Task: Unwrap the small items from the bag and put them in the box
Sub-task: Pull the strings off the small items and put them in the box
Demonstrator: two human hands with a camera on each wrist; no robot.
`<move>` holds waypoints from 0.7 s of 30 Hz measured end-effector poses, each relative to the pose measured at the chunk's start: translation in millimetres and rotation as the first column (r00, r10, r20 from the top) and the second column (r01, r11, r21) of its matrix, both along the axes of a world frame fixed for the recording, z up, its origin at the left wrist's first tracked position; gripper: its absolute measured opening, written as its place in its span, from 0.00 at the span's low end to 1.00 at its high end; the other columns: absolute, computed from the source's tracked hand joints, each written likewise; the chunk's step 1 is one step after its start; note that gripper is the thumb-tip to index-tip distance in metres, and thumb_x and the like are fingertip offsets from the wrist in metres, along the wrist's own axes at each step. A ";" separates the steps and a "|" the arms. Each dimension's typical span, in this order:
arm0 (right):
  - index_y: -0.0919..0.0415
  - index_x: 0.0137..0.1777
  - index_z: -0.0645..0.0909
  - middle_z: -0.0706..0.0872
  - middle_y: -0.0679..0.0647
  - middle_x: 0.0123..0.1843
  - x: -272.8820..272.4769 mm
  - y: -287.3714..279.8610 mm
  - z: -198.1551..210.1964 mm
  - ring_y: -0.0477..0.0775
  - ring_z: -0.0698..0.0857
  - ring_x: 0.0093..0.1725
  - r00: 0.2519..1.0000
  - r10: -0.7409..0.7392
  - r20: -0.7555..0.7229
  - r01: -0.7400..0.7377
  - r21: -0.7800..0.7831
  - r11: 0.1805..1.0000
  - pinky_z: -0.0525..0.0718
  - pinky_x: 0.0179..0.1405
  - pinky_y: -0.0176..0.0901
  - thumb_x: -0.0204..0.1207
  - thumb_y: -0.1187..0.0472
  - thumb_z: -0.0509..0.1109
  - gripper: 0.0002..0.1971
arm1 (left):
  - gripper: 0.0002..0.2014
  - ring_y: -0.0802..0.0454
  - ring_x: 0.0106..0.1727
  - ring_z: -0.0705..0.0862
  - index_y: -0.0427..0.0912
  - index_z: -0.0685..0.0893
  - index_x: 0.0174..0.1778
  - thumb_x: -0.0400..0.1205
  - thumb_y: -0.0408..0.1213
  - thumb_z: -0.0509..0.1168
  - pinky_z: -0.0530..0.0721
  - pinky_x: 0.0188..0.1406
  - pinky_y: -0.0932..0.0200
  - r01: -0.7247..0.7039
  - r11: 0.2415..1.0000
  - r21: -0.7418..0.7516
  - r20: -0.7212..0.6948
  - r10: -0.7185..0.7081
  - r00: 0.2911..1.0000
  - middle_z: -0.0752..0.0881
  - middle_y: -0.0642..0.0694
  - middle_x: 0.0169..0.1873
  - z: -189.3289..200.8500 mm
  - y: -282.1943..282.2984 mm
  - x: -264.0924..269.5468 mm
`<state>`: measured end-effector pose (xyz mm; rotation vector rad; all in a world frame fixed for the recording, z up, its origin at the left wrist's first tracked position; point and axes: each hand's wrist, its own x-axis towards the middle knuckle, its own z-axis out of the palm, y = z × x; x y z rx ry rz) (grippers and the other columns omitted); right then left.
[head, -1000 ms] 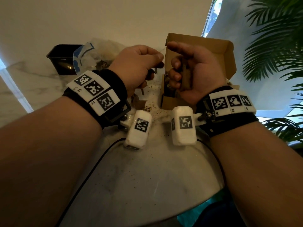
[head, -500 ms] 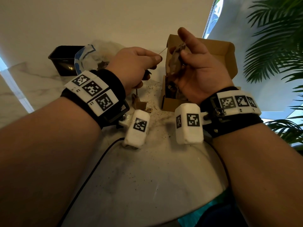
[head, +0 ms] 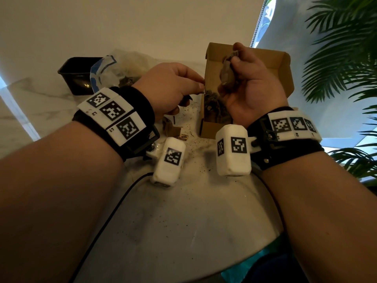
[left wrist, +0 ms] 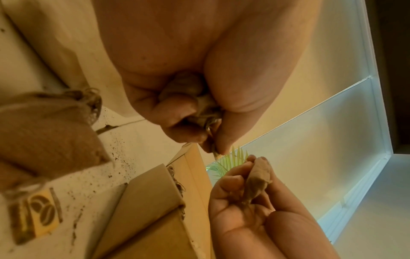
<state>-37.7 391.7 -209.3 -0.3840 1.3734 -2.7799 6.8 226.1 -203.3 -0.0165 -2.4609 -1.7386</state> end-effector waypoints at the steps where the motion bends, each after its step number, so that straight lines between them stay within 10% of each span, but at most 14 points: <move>1: 0.60 0.63 0.82 0.88 0.57 0.46 -1.0 -0.1 -0.7 0.52 0.86 0.40 1.000 -0.010 0.000 0.010 0.011 1.000 0.84 0.30 0.44 0.83 0.72 0.63 0.14 | 0.03 0.56 0.34 0.82 0.52 0.90 0.47 0.83 0.39 0.73 0.76 0.23 0.63 -0.007 1.000 0.005 0.001 0.007 1.000 0.90 0.51 0.42 -0.1 0.2 0.1; 7: 0.64 0.72 0.81 0.84 0.71 0.68 -3.6 -3.0 -3.4 0.62 0.86 0.54 0.998 -0.056 -0.035 0.060 0.142 0.988 0.87 0.44 0.50 0.78 0.68 0.70 0.21 | 0.02 0.55 0.34 0.82 0.49 0.90 0.47 0.82 0.37 0.74 0.75 0.21 0.63 -0.026 0.999 0.029 0.019 0.025 1.000 0.92 0.41 0.50 -0.4 -1.2 -0.4; 13: 0.59 0.60 0.86 0.93 0.55 0.43 -6.9 6.0 -5.2 0.50 0.91 0.37 0.985 -0.175 0.008 0.169 0.234 0.957 0.88 0.33 0.43 0.80 0.69 0.71 0.11 | 0.03 0.57 0.32 0.81 0.50 0.90 0.48 0.80 0.40 0.76 0.76 0.23 0.63 0.135 0.990 -0.034 0.024 -0.134 0.991 0.88 0.57 0.30 3.6 4.1 4.0; 21: 0.58 0.58 0.89 0.93 0.60 0.54 -2.4 2.4 -8.0 0.66 0.91 0.58 0.989 -0.080 -0.124 0.132 0.502 0.855 0.88 0.62 0.65 0.76 0.67 0.75 0.11 | 0.03 0.56 0.29 0.79 0.47 0.88 0.48 0.82 0.35 0.74 0.70 0.19 0.64 0.085 0.967 0.238 -0.074 -0.069 0.995 0.89 0.50 0.38 4.5 10.0 5.9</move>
